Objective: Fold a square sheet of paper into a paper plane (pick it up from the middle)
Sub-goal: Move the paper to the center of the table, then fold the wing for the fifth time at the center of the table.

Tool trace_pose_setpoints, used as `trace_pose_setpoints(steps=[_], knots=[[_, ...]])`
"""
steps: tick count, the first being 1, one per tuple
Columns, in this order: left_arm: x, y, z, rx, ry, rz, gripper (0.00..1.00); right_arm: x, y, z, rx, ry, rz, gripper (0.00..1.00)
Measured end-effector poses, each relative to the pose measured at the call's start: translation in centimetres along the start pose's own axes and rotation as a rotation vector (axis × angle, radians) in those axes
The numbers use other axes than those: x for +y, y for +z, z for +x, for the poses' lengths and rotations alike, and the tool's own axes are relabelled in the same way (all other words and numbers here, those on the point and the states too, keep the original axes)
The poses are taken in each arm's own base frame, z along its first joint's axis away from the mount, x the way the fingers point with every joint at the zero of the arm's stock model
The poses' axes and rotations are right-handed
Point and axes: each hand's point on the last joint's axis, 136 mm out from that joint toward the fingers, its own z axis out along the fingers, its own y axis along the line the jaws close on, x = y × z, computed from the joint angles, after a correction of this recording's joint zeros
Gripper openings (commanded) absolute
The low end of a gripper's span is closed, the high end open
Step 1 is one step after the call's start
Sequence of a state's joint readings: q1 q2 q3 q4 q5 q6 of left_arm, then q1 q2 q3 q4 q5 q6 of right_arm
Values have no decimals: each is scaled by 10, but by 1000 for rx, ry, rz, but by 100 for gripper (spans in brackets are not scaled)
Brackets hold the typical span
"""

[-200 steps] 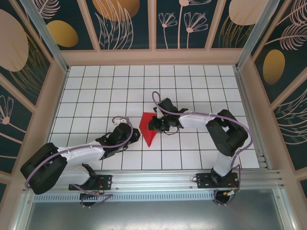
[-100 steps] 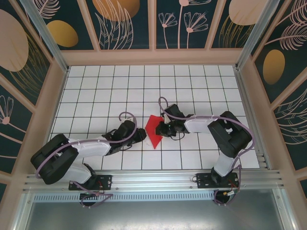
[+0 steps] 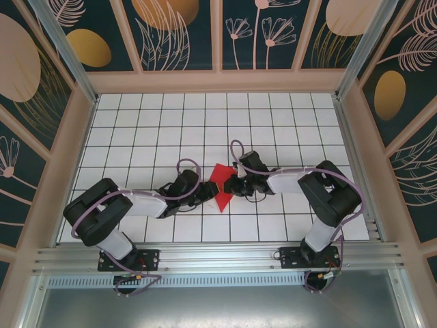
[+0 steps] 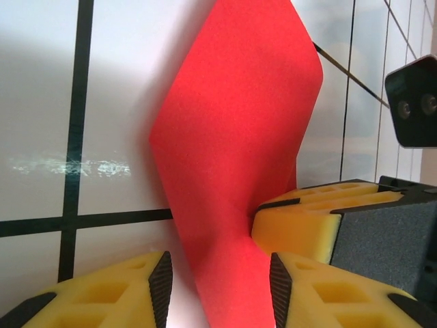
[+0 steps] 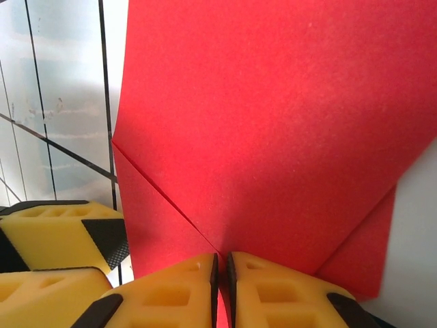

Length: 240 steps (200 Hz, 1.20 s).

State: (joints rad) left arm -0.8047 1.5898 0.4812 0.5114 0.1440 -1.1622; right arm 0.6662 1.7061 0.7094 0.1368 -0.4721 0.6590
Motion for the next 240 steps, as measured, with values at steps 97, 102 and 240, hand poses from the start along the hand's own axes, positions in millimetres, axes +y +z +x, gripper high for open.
trace_pose_setpoints(steps=[97, 102, 240], knots=[[0, 10, -3, -19, -105, 61, 15, 1, -2, -1, -12, 4, -40, 19], [-1, 10, -3, -20, -102, 63, 13, 1, -2, -2, -12, 4, -42, 19], [-4, 13, -14, -64, 89, 26, 0, 43, -48, -20, -125, -16, -115, 18]])
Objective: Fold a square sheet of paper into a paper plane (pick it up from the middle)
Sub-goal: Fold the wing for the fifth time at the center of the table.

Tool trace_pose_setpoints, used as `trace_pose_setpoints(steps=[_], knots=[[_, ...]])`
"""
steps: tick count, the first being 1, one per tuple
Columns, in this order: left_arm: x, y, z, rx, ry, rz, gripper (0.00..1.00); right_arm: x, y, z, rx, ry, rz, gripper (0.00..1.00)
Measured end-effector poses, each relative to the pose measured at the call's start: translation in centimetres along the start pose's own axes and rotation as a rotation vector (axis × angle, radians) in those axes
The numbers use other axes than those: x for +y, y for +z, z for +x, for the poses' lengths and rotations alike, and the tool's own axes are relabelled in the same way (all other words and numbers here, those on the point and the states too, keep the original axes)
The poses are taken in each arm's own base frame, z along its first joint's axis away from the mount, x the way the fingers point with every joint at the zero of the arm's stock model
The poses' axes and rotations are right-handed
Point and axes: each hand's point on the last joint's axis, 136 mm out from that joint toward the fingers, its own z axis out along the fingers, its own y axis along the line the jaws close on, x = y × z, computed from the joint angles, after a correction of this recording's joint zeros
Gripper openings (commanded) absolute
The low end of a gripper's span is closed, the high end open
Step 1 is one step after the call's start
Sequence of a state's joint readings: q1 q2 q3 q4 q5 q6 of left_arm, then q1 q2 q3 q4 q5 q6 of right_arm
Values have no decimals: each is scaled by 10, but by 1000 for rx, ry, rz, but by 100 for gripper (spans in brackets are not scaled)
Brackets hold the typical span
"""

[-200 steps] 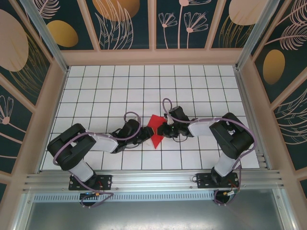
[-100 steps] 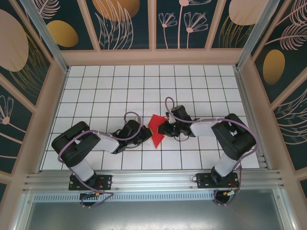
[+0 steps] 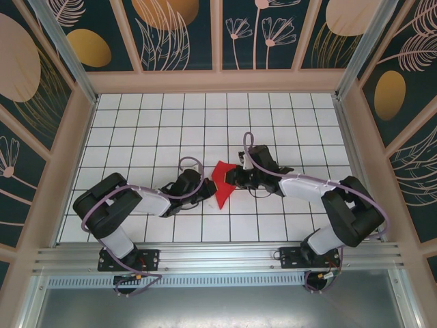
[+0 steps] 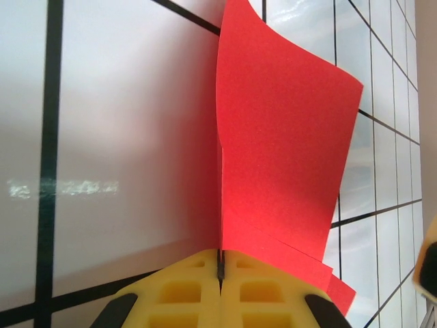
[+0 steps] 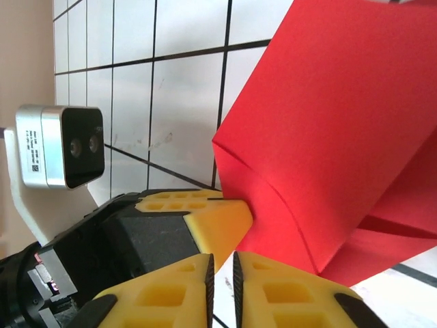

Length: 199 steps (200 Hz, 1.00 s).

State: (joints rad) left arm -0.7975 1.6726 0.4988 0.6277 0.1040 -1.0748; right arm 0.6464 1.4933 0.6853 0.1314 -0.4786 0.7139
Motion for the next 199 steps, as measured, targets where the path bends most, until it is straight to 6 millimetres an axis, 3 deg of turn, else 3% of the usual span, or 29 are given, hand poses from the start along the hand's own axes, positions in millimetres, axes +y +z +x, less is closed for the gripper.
trace_pose_setpoints(steps=[95, 121, 165, 199], knots=[[-11, 4, 4, 40, 44, 39, 2, -37, 23, 23, 72, 50, 87, 16], [-12, 5, 5, 49, 57, 45, 10, -57, 22, 40, 97, 76, 118, 16], [-22, 7, 6, 69, 95, 74, 23, -58, 21, 39, 79, 68, 71, 17], [-29, 9, 3, 70, 127, 81, 5, -58, 20, 38, 82, 68, 58, 17]])
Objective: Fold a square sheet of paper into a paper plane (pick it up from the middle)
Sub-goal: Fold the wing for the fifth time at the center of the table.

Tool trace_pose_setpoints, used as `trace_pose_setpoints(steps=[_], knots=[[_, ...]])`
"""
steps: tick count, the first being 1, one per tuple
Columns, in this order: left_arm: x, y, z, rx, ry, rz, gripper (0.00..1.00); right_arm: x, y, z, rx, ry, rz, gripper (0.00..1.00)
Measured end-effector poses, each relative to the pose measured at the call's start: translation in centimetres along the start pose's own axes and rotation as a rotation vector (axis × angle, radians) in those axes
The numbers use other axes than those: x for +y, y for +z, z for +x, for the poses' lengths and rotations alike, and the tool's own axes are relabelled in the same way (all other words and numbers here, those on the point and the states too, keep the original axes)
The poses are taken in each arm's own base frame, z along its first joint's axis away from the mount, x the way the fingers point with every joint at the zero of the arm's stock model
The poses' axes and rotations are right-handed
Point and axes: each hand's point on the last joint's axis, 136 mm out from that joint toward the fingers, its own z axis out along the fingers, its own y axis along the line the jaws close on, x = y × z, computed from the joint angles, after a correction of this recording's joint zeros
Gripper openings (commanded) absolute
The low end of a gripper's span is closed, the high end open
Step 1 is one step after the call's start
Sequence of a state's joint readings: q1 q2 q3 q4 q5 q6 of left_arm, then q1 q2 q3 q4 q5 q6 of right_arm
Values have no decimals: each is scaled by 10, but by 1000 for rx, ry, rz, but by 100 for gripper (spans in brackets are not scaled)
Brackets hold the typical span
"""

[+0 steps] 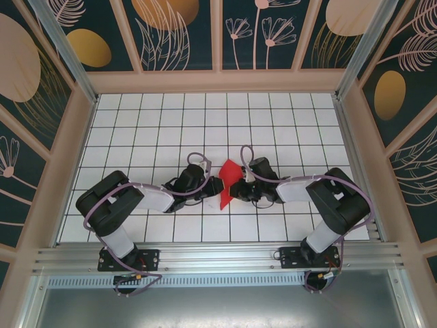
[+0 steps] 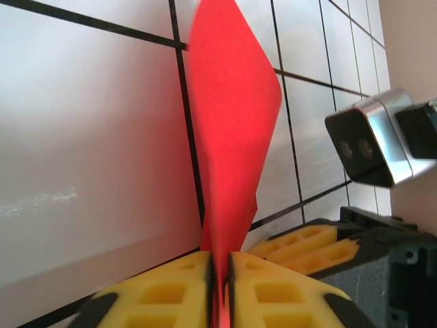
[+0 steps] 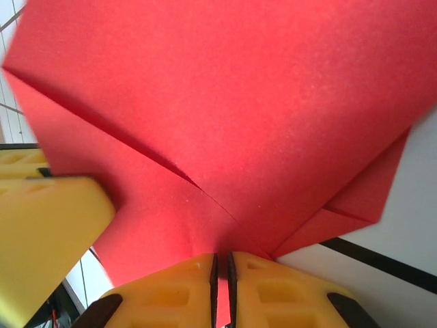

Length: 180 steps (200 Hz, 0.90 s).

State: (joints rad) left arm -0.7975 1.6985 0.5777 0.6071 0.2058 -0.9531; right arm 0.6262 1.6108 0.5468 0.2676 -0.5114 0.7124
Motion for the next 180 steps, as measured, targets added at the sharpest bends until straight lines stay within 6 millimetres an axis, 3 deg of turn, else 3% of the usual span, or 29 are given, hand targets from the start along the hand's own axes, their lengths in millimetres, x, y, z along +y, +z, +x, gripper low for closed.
trace_pose_setpoints(steps=[30, 66, 110, 180], knots=[[4, 4, 2, 9, 18, -14, 0, 4, -5, -2, -9, -4, -10, 18], [14, 7, 6, 22, 28, -42, 0, 31, -19, -7, -49, -53, -72, 18], [14, 7, 6, 22, 43, -42, 1, 45, -14, 9, -8, -79, -101, 18], [13, 7, 7, 25, 50, -40, 3, 15, 10, 28, 75, -27, -27, 17]])
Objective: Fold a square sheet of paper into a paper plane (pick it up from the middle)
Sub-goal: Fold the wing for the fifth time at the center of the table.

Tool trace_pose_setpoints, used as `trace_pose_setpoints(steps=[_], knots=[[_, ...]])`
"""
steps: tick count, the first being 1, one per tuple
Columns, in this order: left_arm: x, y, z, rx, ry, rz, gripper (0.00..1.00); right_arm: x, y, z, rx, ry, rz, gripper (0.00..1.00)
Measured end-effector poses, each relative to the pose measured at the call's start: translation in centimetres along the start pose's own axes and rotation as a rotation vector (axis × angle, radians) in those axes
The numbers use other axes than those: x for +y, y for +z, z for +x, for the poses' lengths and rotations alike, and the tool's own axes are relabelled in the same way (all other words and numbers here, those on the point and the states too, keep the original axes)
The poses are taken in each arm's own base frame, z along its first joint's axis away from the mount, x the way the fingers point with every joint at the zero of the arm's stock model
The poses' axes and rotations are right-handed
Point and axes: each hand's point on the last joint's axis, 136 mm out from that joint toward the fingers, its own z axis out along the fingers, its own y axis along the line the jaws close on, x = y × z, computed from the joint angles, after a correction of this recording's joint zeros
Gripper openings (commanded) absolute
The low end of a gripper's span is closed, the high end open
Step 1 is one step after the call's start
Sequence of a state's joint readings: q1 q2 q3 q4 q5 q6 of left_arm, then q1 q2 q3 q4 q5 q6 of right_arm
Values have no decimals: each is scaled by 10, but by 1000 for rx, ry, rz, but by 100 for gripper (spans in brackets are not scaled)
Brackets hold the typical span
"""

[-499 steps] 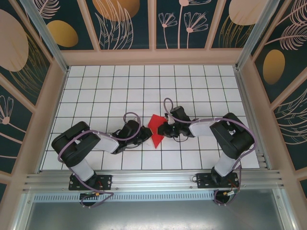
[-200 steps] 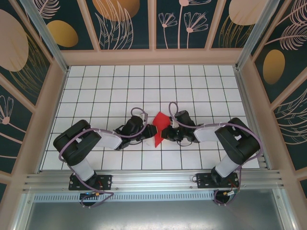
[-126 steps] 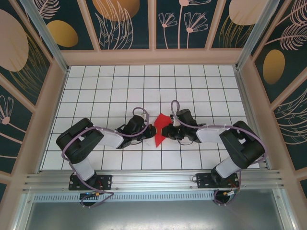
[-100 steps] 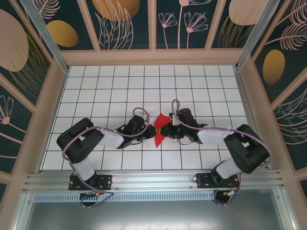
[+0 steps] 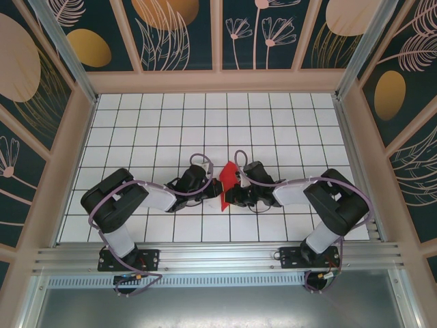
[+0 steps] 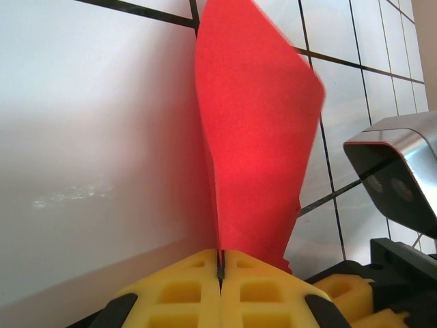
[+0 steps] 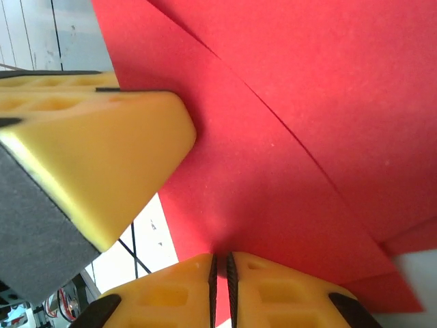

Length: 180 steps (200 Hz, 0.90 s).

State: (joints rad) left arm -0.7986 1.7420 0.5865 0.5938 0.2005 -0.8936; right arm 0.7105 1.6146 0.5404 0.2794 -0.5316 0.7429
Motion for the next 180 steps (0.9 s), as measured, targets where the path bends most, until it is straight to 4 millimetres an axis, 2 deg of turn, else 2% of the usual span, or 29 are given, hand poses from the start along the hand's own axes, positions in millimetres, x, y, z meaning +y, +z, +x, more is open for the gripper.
trace_pose_setpoints(steps=[38, 74, 99, 119, 149, 180], knots=[[0, 0, 0, 1, 3, 0, 3, 2, -3, 0, -7, -5, 3, 18], [1, 1, 1, 3, 2, -3, 4, 26, -16, -2, -32, -50, -49, 19], [2, 1, 1, 5, 2, -4, 4, 34, -15, 6, -9, -71, -71, 18], [2, 1, 2, 5, 2, -5, 4, 29, -9, 11, 12, -65, -56, 18], [2, 1, 2, 6, 2, -5, 4, 8, 4, 17, 43, -27, 5, 17], [1, 1, 2, 6, 10, -4, 4, 8, 7, 16, 44, -23, 6, 17]])
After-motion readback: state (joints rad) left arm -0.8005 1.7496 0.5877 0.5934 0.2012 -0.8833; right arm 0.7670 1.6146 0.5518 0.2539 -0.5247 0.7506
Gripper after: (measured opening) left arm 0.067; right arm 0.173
